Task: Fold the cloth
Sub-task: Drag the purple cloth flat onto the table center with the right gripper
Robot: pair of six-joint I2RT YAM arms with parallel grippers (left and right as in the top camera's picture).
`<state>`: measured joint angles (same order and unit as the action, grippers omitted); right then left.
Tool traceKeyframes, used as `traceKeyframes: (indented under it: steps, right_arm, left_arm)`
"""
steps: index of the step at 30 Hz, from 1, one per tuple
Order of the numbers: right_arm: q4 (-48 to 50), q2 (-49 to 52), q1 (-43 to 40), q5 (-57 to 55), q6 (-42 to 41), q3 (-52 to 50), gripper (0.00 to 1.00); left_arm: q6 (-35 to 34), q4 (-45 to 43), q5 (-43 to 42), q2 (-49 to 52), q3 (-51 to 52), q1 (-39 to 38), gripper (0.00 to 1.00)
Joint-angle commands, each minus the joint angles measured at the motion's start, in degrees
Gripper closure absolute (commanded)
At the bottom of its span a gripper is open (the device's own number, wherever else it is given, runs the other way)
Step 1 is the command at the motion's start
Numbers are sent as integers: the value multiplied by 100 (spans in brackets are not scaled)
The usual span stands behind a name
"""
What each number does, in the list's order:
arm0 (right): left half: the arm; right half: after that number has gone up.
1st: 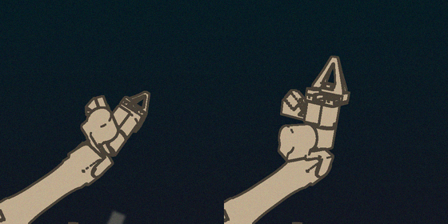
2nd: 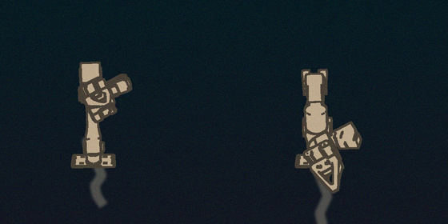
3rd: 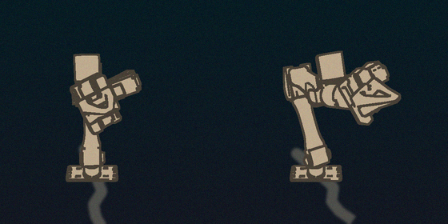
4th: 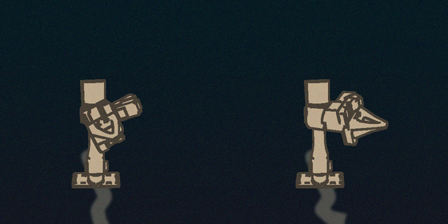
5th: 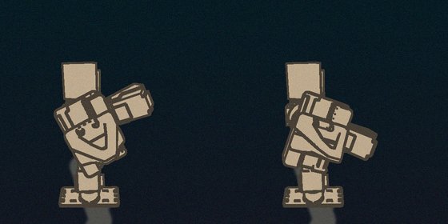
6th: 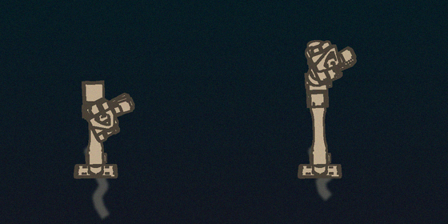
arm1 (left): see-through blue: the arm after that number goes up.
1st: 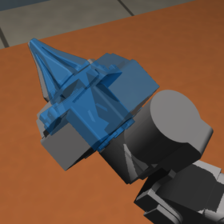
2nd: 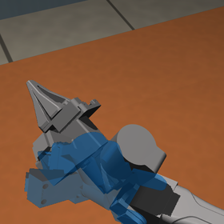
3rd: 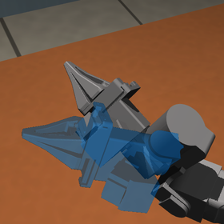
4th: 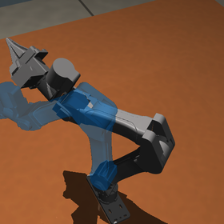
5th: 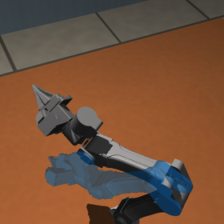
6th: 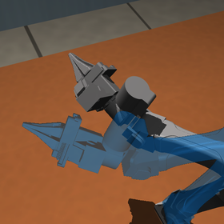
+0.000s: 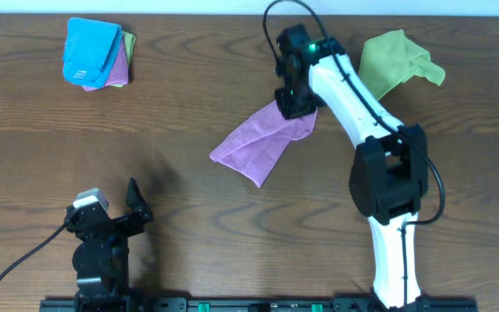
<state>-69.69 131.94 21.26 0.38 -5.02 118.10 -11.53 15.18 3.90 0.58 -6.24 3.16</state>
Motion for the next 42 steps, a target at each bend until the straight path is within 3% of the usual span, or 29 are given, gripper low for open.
traceKeyframes:
  steps: [1,6,10,18,19,20,21,25,32,33,34,35,37,38,40,42]
  right_arm:
    - [-142,-46,140,-37,-63,551,92]
    - [-297,-46,339,-35,11,944,92]
    - [76,-46,531,-33,105,960,99]
    - [2481,-17,686,-15,256,938,98]
    - [3036,28,686,-15,254,927,78]
    - [3453,61,684,0,227,927,14]
    - [3676,74,684,9,208,927,1]
    - [3482,76,667,-39,225,927,1]
    - [2017,238,417,-686,382,927,1]
    - [1836,337,354,-752,382,925,6]
    - [1661,426,275,-741,374,925,18]
    - [1578,496,225,-726,315,925,35]
    - [1506,623,98,-671,133,925,83]
    - [1530,704,48,-656,122,925,96]
    - [1545,817,-13,-651,122,925,98]
    - [1460,916,-59,-595,122,925,78]
  left_arm:
    - [83,72,101,-26,138,-28,5]
    - [83,72,101,-26,138,-28,5]
    - [83,72,101,-26,138,-28,5]
    - [83,72,101,-26,138,-28,4]
    - [83,72,101,-26,138,-28,5]
    - [83,72,101,-26,138,-28,5]
    - [83,72,101,-26,138,-28,5]
    - [83,72,101,-26,138,-28,5]
    - [83,72,101,-26,138,-28,5]
    - [83,72,101,-26,138,-28,5]
    - [83,72,101,-26,138,-28,5]
    - [83,72,101,-26,138,-28,5]
    - [85,72,101,-26,138,-28,5]
    - [83,72,101,-26,138,-28,5]
    - [83,72,101,-26,138,-28,5]
    - [83,72,101,-26,138,-28,5]
